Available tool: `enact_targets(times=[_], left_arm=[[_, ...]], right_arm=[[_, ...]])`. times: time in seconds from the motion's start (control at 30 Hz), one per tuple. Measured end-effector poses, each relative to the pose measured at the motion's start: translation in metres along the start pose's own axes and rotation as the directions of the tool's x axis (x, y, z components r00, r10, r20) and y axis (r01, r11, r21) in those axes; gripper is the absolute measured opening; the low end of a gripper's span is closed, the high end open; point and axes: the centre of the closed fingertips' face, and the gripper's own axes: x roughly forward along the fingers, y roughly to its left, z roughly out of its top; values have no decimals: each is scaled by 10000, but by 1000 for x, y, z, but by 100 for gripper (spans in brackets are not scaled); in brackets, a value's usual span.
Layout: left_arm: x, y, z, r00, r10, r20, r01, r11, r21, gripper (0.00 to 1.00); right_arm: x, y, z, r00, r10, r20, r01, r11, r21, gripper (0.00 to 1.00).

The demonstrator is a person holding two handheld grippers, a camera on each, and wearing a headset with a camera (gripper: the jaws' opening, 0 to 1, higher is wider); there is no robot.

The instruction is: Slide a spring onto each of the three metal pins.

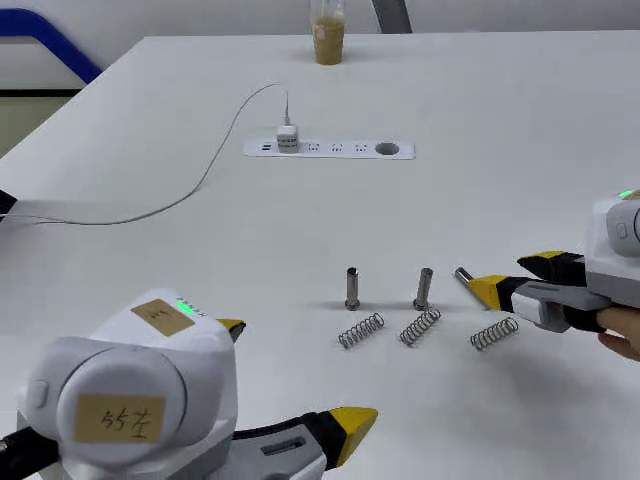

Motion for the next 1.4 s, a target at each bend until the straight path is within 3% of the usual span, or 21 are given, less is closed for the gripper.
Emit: enact_targets(times=[0.2, 0.77, 1.4], left_arm=[[2, 1, -1, 10000, -14, -19, 14, 10000, -29, 81], [4, -2, -2, 9998, -199, 61, 200, 9998, -93, 80], [4, -1, -5, 9999, -160, 12, 160, 9998, -89, 79]], right_arm=[[14, -1, -4, 9999, 144, -92, -141, 9995, 300, 35], [46, -4, -13, 9987, 89, -499, -94, 9999, -99, 26], [62, -6, -21, 9972, -40, -741, 29, 9999, -149, 16]])
